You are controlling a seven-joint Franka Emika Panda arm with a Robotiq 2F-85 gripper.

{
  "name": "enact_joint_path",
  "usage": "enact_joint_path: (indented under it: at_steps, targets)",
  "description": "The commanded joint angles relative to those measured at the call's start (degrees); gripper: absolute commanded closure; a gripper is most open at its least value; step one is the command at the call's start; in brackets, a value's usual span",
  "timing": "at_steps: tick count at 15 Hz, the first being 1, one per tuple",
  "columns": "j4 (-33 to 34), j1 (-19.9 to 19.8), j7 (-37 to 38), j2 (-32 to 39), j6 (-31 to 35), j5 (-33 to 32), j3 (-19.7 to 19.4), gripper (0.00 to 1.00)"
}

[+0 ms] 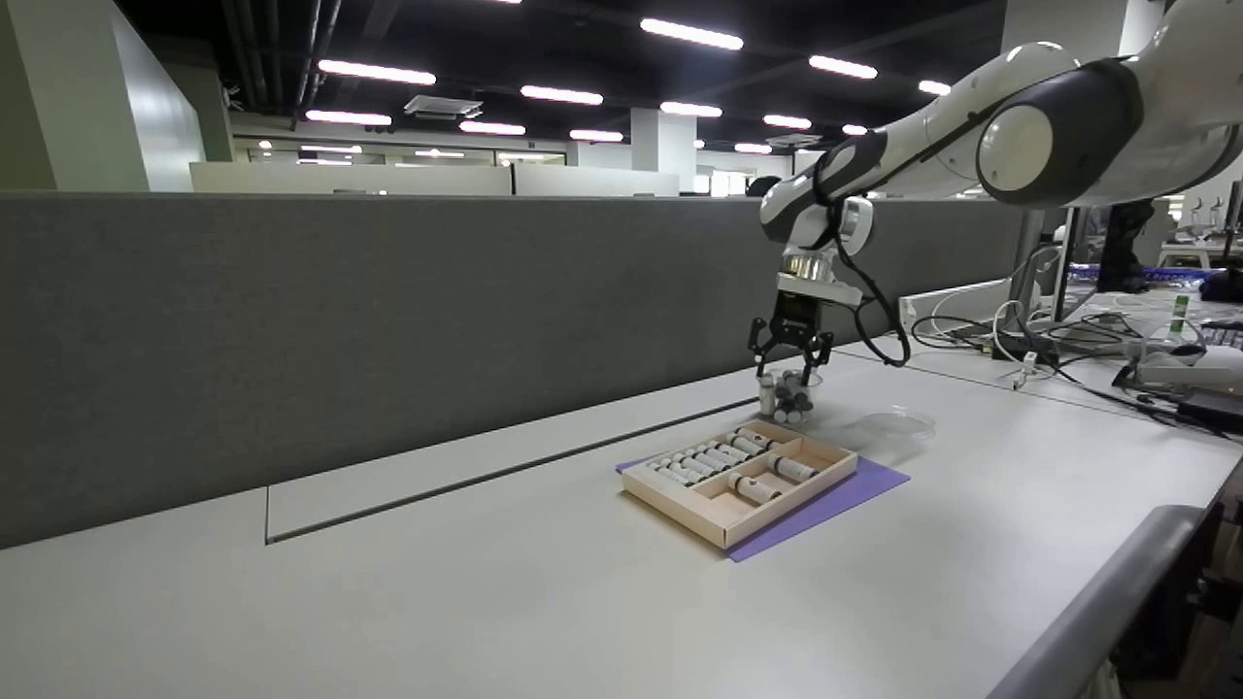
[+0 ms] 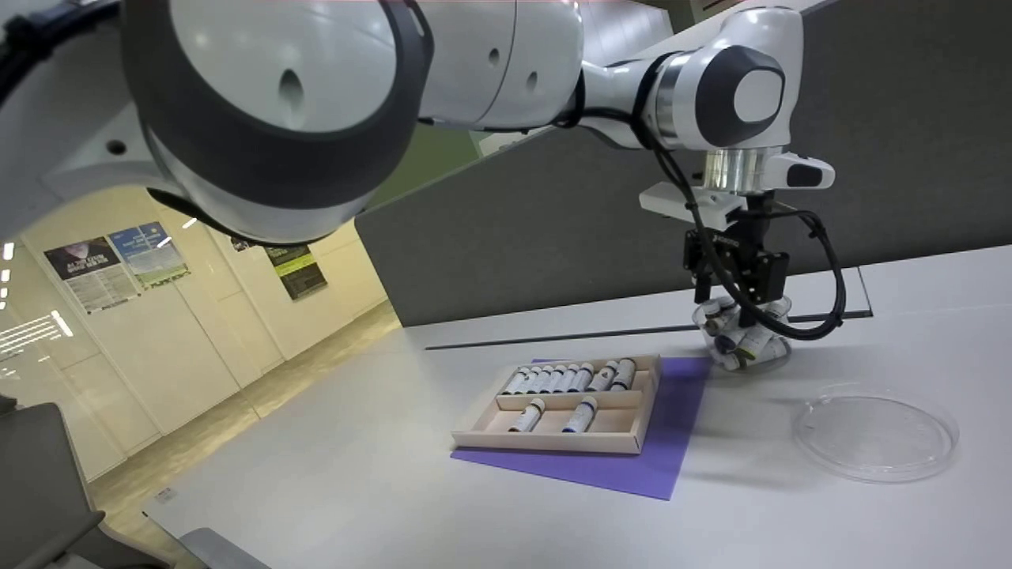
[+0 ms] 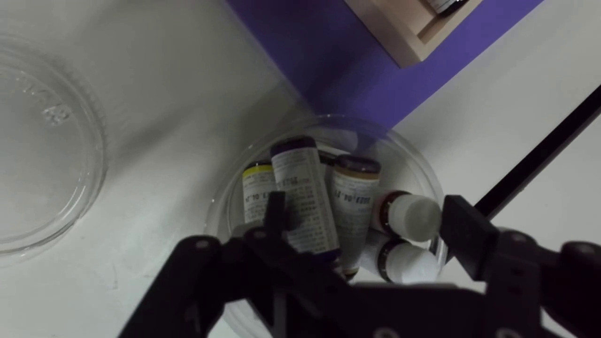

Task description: Take a bottle from the clear bowl and put it on the bottom compartment of the box

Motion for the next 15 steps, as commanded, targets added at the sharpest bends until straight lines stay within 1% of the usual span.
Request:
enact_joint_path:
  at_steps: [1, 2, 3, 5, 6, 7, 8, 9, 12, 13, 14, 15]
  targets:
    - [3.57, -0.15, 2.03, 1.32, -2.83, -0.50, -0.51, 0.48]
    - [3.75, -0.23, 2.04, 1.36, -3.11, -0.51, -0.59, 0.49]
    - [4.02, -0.38, 2.01, 1.34, -3.61, -0.54, -0.72, 0.53]
    - [4.61, -0.66, 2.12, 1.42, -4.42, -0.41, -0.82, 0.68]
    - [4.66, -0.75, 2.17, 1.48, -4.75, -0.38, -0.91, 0.80]
    - [4.72, -0.86, 2.19, 1.55, -5.19, -0.38, -0.98, 0.88]
    - [4.76, -0.93, 2.18, 1.62, -5.55, -0.37, -1.03, 0.95]
    - [4.82, -1.02, 2.20, 1.65, -5.85, -0.36, -1.10, 0.99]
    - [4.98, -1.19, 2.27, 1.67, -6.91, -0.41, -1.13, 0.96]
    - [5.14, -1.21, 2.21, 1.63, -7.51, -0.53, -1.24, 0.88]
    - [5.40, -1.14, 2.12, 1.59, -8.54, -0.81, -1.40, 0.71]
    - [5.51, -1.00, 2.29, 1.63, -8.93, -1.12, -1.65, 0.70]
